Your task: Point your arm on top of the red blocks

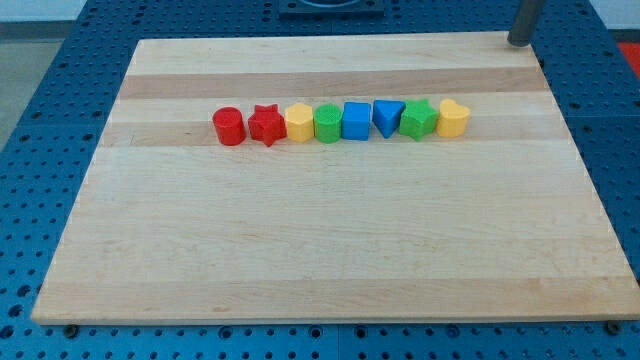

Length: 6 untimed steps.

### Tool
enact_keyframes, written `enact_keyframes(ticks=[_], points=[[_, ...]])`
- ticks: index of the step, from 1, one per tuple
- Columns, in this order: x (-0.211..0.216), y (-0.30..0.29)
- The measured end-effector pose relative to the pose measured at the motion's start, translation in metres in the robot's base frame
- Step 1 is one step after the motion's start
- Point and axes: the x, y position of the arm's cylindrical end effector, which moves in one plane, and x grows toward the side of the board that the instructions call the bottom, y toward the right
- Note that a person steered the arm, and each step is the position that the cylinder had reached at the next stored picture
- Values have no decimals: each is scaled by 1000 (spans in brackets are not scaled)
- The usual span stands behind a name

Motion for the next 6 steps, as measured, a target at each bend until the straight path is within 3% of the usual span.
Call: enact_keyframes(ticks=[1,2,3,6], points=[[0,-2],[7,-46],[16,-120],[70,-431]])
